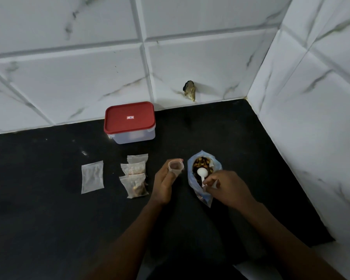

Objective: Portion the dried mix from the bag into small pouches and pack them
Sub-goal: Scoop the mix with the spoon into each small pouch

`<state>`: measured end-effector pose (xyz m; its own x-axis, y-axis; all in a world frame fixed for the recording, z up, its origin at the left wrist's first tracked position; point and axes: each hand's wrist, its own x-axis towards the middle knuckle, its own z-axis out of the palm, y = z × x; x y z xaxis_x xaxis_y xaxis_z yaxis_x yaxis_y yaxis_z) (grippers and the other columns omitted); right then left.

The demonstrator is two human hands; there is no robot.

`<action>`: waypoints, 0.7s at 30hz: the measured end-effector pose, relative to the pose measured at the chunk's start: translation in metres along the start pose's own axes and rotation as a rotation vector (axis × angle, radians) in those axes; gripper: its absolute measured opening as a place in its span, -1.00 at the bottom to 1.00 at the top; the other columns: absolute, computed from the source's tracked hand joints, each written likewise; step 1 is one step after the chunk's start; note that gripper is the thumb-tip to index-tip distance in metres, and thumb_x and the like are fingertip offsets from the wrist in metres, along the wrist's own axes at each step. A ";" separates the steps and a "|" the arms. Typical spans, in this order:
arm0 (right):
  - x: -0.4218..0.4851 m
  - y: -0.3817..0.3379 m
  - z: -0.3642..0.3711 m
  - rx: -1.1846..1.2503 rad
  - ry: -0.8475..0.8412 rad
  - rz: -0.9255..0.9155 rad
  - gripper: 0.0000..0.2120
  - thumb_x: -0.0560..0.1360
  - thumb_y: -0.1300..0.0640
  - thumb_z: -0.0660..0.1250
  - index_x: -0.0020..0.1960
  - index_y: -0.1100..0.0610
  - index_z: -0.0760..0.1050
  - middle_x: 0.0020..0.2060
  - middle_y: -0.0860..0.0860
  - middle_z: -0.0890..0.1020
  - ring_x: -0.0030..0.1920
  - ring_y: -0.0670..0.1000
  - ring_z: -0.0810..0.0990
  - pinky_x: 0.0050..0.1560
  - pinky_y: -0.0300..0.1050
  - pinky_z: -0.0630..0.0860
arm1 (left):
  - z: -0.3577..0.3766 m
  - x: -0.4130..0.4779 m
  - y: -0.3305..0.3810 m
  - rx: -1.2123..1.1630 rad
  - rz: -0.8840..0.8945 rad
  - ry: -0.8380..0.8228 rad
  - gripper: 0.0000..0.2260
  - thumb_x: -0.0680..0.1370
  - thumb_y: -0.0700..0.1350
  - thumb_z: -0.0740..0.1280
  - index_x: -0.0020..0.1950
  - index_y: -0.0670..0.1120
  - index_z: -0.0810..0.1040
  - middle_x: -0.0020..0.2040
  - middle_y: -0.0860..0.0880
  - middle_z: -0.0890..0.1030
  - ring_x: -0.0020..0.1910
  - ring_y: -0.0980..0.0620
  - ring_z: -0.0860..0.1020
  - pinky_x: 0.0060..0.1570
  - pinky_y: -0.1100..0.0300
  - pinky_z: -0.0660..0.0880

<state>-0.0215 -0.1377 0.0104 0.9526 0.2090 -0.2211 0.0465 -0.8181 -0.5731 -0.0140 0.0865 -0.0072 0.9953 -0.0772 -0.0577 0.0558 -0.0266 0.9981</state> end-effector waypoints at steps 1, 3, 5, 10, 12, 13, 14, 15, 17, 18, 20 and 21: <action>-0.001 0.001 0.000 0.010 0.053 -0.002 -0.88 0.50 -0.05 0.45 0.04 -0.15 0.62 -0.11 -0.27 0.62 -0.08 -0.30 0.58 0.01 -0.20 0.60 | 0.001 0.001 -0.001 -0.002 -0.004 -0.001 -0.61 0.53 0.18 0.25 0.24 0.00 0.60 0.14 0.02 0.66 0.16 -0.03 0.62 0.19 0.01 0.55; -0.002 0.001 0.000 0.052 0.191 0.003 -0.89 0.50 -0.03 0.43 0.03 -0.10 0.62 -0.09 -0.21 0.60 -0.07 -0.23 0.59 -0.03 -0.20 0.60 | 0.003 0.002 -0.002 0.003 -0.018 -0.003 -0.62 0.53 0.15 0.27 0.23 0.00 0.61 0.17 0.04 0.66 0.18 -0.01 0.62 0.19 -0.02 0.56; -0.001 0.000 0.000 0.076 0.305 0.003 -0.86 0.50 0.00 0.40 0.04 -0.02 0.60 -0.04 -0.14 0.59 -0.06 -0.18 0.60 -0.06 -0.21 0.60 | 0.005 0.004 -0.003 0.003 -0.028 -0.011 -0.64 0.52 0.14 0.29 0.23 0.01 0.60 0.16 0.09 0.66 0.18 0.05 0.62 0.17 0.12 0.57; 0.011 0.002 -0.001 0.003 0.393 -0.010 -0.80 0.49 0.06 0.43 0.10 0.05 0.61 0.00 -0.08 0.58 -0.04 -0.14 0.58 -0.05 -0.20 0.59 | 0.009 0.007 -0.007 0.010 -0.060 -0.035 -0.75 0.55 -0.07 0.29 0.20 0.00 0.59 0.09 0.12 0.67 0.11 0.12 0.63 0.06 0.27 0.56; 0.014 0.003 -0.002 -0.007 0.379 -0.030 -0.80 0.48 0.09 0.45 0.10 0.05 0.63 0.00 -0.06 0.60 -0.02 -0.13 0.58 -0.03 -0.18 0.60 | 0.009 0.009 -0.011 0.002 -0.092 -0.029 -0.76 0.57 -0.06 0.29 0.21 -0.02 0.60 0.10 0.06 0.67 0.10 0.05 0.64 0.07 0.16 0.58; 0.015 0.004 -0.004 -0.007 0.363 -0.046 -0.80 0.49 0.08 0.44 0.11 0.05 0.64 0.00 -0.06 0.61 -0.02 -0.14 0.59 -0.02 -0.19 0.60 | 0.009 0.010 -0.014 -0.002 -0.111 -0.025 -0.76 0.59 -0.06 0.28 0.21 -0.02 0.61 0.11 0.03 0.67 0.11 0.02 0.64 0.09 0.09 0.59; 0.014 0.004 -0.005 -0.003 0.350 -0.070 -0.79 0.50 0.04 0.42 0.12 0.05 0.64 0.00 -0.06 0.62 -0.02 -0.15 0.59 -0.01 -0.20 0.59 | 0.009 0.011 -0.015 -0.009 -0.125 -0.019 -0.78 0.60 -0.06 0.28 0.21 -0.01 0.61 0.11 0.02 0.67 0.11 0.01 0.65 0.10 0.04 0.59; 0.012 0.005 -0.007 0.000 0.343 -0.097 -0.79 0.51 0.01 0.40 0.11 0.05 0.64 -0.01 -0.06 0.63 -0.03 -0.17 0.59 -0.01 -0.22 0.59 | 0.010 0.011 -0.014 -0.010 -0.132 -0.009 -0.79 0.62 -0.06 0.27 0.20 0.00 0.61 0.10 0.02 0.67 0.09 0.01 0.65 0.09 0.03 0.59; 0.006 0.005 -0.011 0.001 0.349 -0.137 -0.81 0.51 0.02 0.39 0.07 0.05 0.64 -0.05 -0.07 0.64 -0.06 -0.18 0.59 -0.02 -0.22 0.59 | 0.012 0.013 -0.012 0.016 -0.115 0.023 -0.80 0.63 -0.02 0.26 0.18 0.00 0.61 0.05 0.04 0.67 0.02 0.05 0.64 0.01 0.15 0.57; 0.003 0.005 -0.012 0.001 0.356 -0.153 -0.82 0.50 0.04 0.40 0.06 0.07 0.64 -0.07 -0.06 0.63 -0.07 -0.17 0.59 -0.03 -0.21 0.59 | 0.012 0.015 -0.011 0.034 -0.104 0.036 -0.80 0.63 0.00 0.26 0.18 0.00 0.60 0.03 0.05 0.67 0.00 0.07 0.64 -0.02 0.19 0.57; 0.000 0.006 -0.013 -0.009 0.344 -0.167 -0.83 0.50 0.08 0.41 0.05 0.09 0.65 -0.07 -0.05 0.62 -0.09 -0.15 0.60 -0.05 -0.18 0.59 | 0.012 0.020 -0.011 0.069 -0.106 0.047 -0.84 0.65 -0.04 0.29 0.20 0.01 0.58 0.03 0.04 0.67 0.01 0.08 0.65 0.01 0.14 0.60; 0.000 0.006 -0.012 -0.022 0.326 -0.174 -0.84 0.50 0.08 0.42 0.05 0.09 0.65 -0.07 -0.06 0.61 -0.09 -0.15 0.59 -0.05 -0.18 0.59 | 0.013 0.023 -0.010 0.087 -0.120 0.043 -0.85 0.65 -0.05 0.32 0.21 0.03 0.57 0.05 0.04 0.67 0.03 0.09 0.65 0.05 0.09 0.62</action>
<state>-0.0172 -0.1489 0.0169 0.9755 0.1669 0.1436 0.2192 -0.7974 -0.5622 0.0073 0.0724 -0.0189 0.9845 -0.0260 -0.1734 0.1691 -0.1196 0.9783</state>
